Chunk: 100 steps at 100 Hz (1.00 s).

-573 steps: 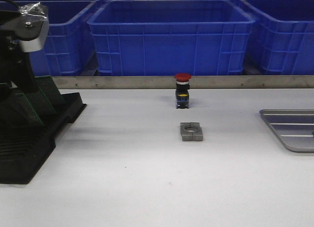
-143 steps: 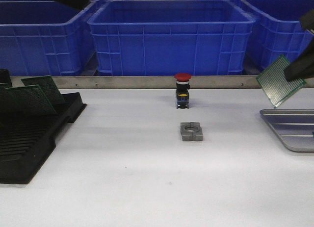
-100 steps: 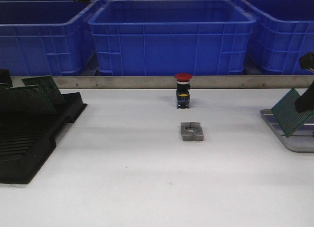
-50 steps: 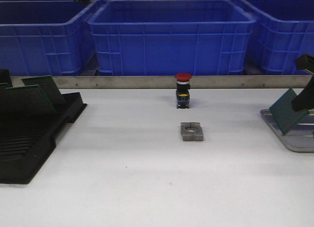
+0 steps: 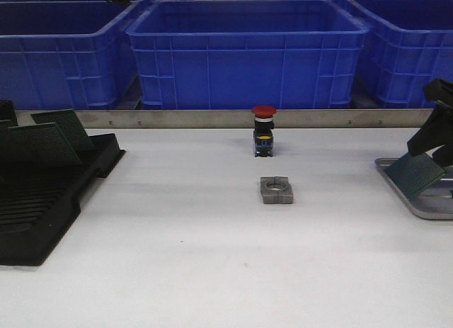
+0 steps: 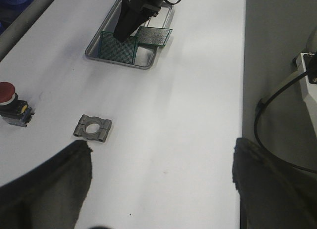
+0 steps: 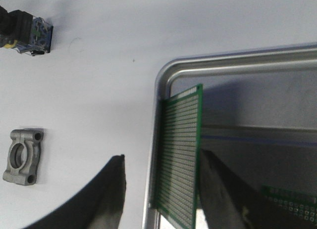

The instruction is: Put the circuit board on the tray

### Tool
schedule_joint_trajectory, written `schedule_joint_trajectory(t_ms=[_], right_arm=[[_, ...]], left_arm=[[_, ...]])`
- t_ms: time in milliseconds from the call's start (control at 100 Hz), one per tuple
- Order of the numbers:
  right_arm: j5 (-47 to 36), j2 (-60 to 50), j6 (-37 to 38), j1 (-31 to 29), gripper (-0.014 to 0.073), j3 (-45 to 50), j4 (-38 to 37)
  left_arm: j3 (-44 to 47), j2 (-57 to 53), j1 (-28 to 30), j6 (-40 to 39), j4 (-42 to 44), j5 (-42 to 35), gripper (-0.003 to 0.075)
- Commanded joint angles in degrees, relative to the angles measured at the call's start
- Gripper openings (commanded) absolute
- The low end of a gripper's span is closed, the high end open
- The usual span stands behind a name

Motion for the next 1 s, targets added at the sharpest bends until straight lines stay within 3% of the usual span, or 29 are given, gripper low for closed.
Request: schedule_joint_trajectory(t_ms=[0,330,420,510,610,700,800,990], right_arm=[[1.2,-3.1,-0.4,-0.4,0.0382,-1.5,2.0],[1.1,-11.8,-0.4,-3.3,0.0382,-1.5,-0.7],[1.2,-15.2,-0.4,-3.3,0.0379,-1.5,-2.4],[1.4,-18.6,-0.4,-3.3,0.0318,-1.5,-3.8],[1.5,-23.2,-0.4,-3.3,0.0119,-1.1,-4.0],[3.0,-27.3,-0.9,-3.3,-0.0071,-1.1,-4.4],[4.8,-31.4,-0.9,-3.3,-0.0060,-1.1,-4.5],[4.2,-40.2,-0.9,-3.3,-0.0060,-0.9,-4.5]], left_arm=[[-1.7,-1.7,0.0,-0.1,-4.5,0.4,0.0544],[-1.7,-1.7,0.0,-0.1,-4.5,-0.9,0.0543],[-1.7,-2.0,0.0,-2.2,-4.3,-3.7,0.0513],[-1.7,-3.1,0.0,-7.1,-2.5,-9.5,0.0459],[-1.7,-5.0,0.0,-12.8,1.7,-16.3,0.0375],[-1.7,-6.8,0.0,-16.3,6.0,-20.6,0.0206],[-1.7,-8.4,0.0,-21.3,9.6,-23.0,-0.0019],[-0.5,-11.6,0.0,-30.5,14.2,-28.5,-0.0020]])
